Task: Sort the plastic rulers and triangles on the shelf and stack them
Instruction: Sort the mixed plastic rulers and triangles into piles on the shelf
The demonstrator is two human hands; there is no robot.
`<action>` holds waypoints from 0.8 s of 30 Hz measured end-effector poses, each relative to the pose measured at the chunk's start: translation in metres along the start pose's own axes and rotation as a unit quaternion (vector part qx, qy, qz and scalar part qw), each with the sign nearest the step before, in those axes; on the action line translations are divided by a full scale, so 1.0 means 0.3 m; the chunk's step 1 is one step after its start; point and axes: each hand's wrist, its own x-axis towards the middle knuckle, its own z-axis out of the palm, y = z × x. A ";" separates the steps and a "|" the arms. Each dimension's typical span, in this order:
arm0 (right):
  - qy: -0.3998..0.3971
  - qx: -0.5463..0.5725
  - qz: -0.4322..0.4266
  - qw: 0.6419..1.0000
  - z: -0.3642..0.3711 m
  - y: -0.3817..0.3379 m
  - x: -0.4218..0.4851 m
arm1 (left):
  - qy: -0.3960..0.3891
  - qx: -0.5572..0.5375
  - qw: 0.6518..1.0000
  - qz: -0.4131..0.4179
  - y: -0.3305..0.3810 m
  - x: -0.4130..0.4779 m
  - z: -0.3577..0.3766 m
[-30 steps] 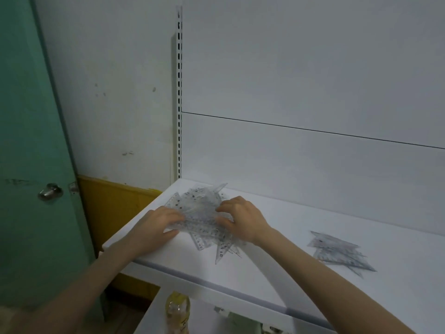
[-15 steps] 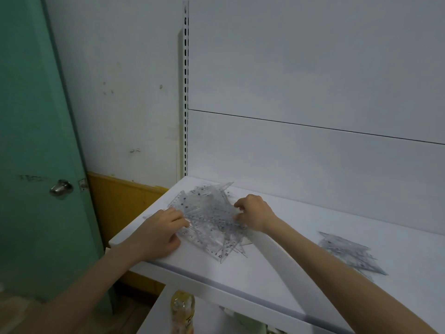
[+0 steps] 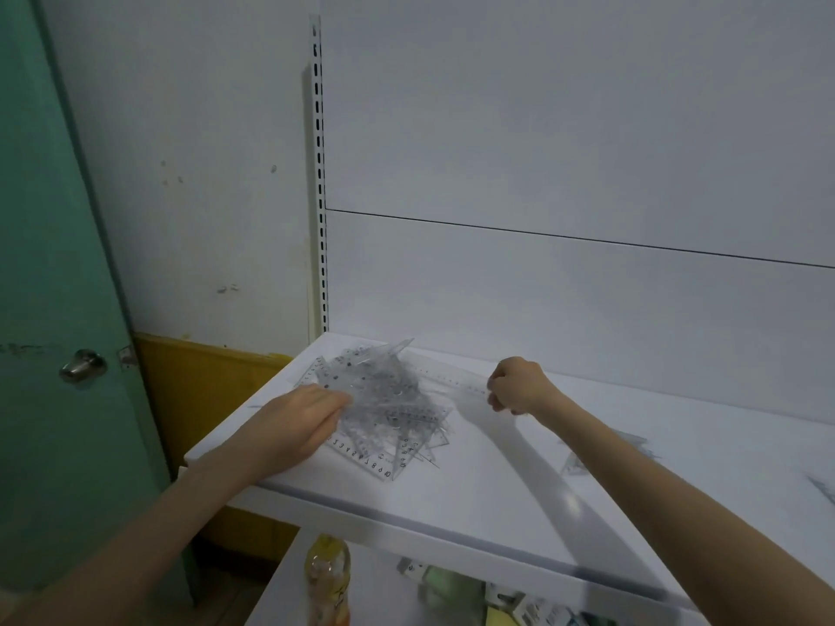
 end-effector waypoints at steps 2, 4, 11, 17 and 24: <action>0.021 0.013 0.009 1.000 -0.029 0.026 -0.027 | 0.000 -0.005 1.000 0.002 0.024 0.010 -0.017; 0.041 0.024 0.013 0.999 -0.052 0.058 -0.059 | -0.002 -0.007 1.000 0.021 0.051 0.024 -0.029; 0.088 0.086 0.017 0.992 -0.147 0.237 -0.224 | 0.002 -0.035 0.999 0.034 0.204 0.152 0.037; 0.129 0.087 0.008 0.988 -0.290 0.457 -0.346 | 0.004 -0.104 0.995 -0.003 0.396 0.307 0.144; 0.198 0.051 0.044 0.978 -0.560 0.818 -0.471 | 0.036 -0.150 0.988 0.007 0.740 0.556 0.284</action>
